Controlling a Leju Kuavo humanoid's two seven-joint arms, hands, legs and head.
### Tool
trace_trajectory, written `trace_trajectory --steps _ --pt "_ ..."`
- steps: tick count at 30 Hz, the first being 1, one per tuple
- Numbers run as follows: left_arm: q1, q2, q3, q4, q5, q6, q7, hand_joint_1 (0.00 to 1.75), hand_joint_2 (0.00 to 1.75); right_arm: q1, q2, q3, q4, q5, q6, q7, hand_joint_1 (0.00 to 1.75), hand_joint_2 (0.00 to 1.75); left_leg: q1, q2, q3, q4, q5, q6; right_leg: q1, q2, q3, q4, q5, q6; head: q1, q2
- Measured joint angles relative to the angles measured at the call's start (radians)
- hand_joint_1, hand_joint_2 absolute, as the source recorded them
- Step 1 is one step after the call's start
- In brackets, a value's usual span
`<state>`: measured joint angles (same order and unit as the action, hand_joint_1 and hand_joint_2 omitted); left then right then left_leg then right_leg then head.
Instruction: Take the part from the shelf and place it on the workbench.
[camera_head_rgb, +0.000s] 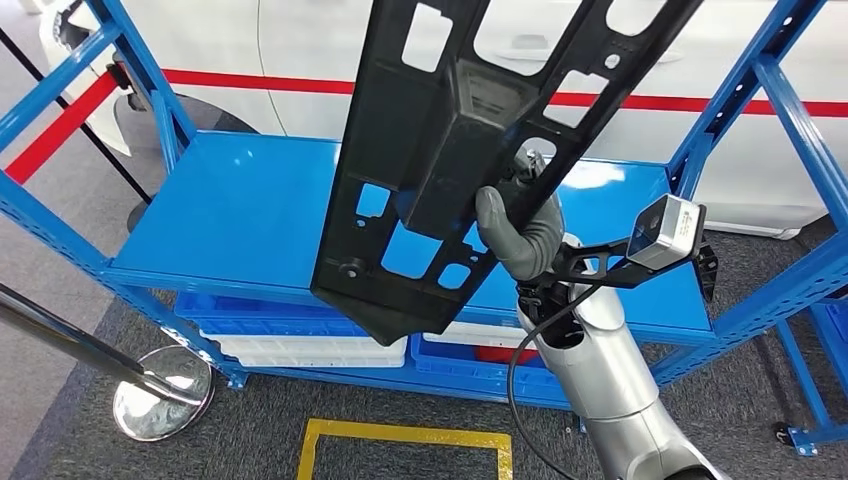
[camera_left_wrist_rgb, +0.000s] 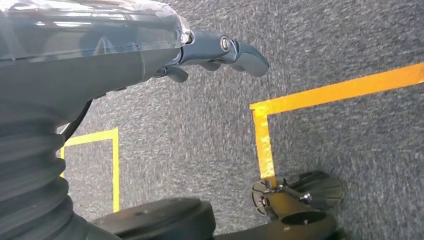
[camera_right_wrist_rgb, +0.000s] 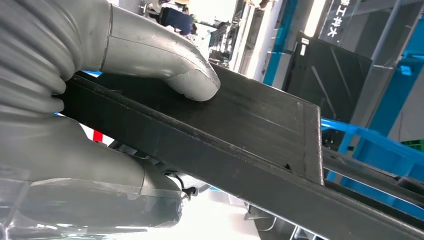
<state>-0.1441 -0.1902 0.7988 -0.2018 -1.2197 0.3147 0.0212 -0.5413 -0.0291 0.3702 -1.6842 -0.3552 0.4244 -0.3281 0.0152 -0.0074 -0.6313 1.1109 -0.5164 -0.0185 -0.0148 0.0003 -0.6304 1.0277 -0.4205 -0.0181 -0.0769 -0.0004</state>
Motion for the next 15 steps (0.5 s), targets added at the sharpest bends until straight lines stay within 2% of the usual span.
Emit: trace_trajectory --steps 2,3,4,5,7,8,9,12,13,14,15 --pt "0.0 -0.001 0.0 0.0 -0.002 0.0 0.002 0.0 1.75 0.001 0.002 0.0 0.001 0.0 -0.003 0.003 1.73 1.75 0.001 0.001 -0.046 0.13 -0.075 -0.003 0.006 -0.004 -0.011 0.0 0.009 -0.01 0.0 0.0" --pt "0.0 -0.001 0.0 0.0 -0.003 -0.001 0.003 0.0 1.75 0.001 0.002 0.0 0.001 0.0 -0.003 0.004 1.73 1.75 0.001 0.001 -0.06 0.177 -0.095 -0.003 0.009 -0.005 -0.019 0.0 0.015 -0.012 0.0 0.0" --pt "0.0 -0.001 0.0 0.0 -0.004 -0.001 0.004 0.0 1.75 0.002 0.002 0.0 0.001 0.0 -0.003 0.005 1.73 1.75 0.0 0.001 -0.057 0.193 -0.099 -0.002 0.012 -0.005 -0.026 0.001 0.021 -0.013 0.0 0.0" --pt "-0.001 -0.001 0.0 0.0 -0.005 -0.001 0.005 0.0 1.75 0.002 0.002 0.0 0.002 0.001 -0.002 0.006 1.73 1.75 0.0 0.001 -0.033 0.167 -0.085 0.0 0.014 -0.005 -0.034 0.001 0.028 -0.013 0.0 0.0" --pt "-0.002 -0.001 0.0 0.0 -0.008 -0.002 0.006 0.0 1.75 0.001 0.002 -0.002 0.0 0.003 -0.001 0.007 1.73 1.75 -0.003 0.001 0.058 0.028 -0.043 0.011 0.017 -0.005 -0.047 0.002 0.042 -0.009 0.0 0.0" --pt "-0.003 -0.001 0.0 0.0 -0.011 -0.002 0.006 0.0 1.75 0.0 0.002 -0.003 -0.002 0.005 -0.001 0.007 1.73 1.75 -0.005 0.001 0.096 -0.037 -0.025 0.016 0.018 -0.006 -0.051 0.002 0.049 -0.006 0.0 0.0" --pt "-0.005 -0.001 0.0 0.0 -0.013 -0.002 0.006 0.0 1.75 -0.001 0.002 -0.005 -0.004 0.007 -0.001 0.007 1.73 1.75 -0.009 0.001 0.119 -0.078 -0.015 0.021 0.017 -0.008 -0.054 0.003 0.056 0.0 0.0 0.0" --pt "-0.006 -0.001 0.0 0.0 -0.017 -0.007 0.008 0.0 1.75 -0.001 0.001 -0.008 -0.012 0.016 -0.004 0.007 1.73 1.75 -0.015 -0.006 0.119 -0.098 0.01 0.037 0.012 -0.016 -0.055 -0.004 0.076 0.019 0.0 0.0" --pt "-0.005 -0.001 0.0 0.0 -0.019 -0.009 0.01 0.0 1.75 -0.001 0.001 -0.01 -0.014 0.018 -0.005 0.008 1.73 1.75 -0.015 -0.008 0.115 -0.104 0.024 0.042 0.01 -0.015 -0.059 -0.002 0.069 0.025 0.0 0.0" --pt "-0.006 -0.002 0.0 0.0 -0.022 -0.011 0.011 0.0 1.75 -0.001 0.001 -0.012 -0.017 0.021 -0.005 0.008 1.73 1.75 -0.014 -0.01 0.107 -0.109 0.039 0.049 0.009 -0.013 -0.066 0.013 0.044 0.03 0.0 0.0" --pt "-0.006 -0.002 0.0 0.0 -0.023 -0.012 0.011 0.0 1.75 -0.001 0.001 -0.015 -0.02 0.024 -0.006 0.008 1.73 1.75 -0.012 -0.012 0.096 -0.114 0.055 0.053 0.008 -0.01 -0.078 0.049 0.0 0.035 0.0 0.0"
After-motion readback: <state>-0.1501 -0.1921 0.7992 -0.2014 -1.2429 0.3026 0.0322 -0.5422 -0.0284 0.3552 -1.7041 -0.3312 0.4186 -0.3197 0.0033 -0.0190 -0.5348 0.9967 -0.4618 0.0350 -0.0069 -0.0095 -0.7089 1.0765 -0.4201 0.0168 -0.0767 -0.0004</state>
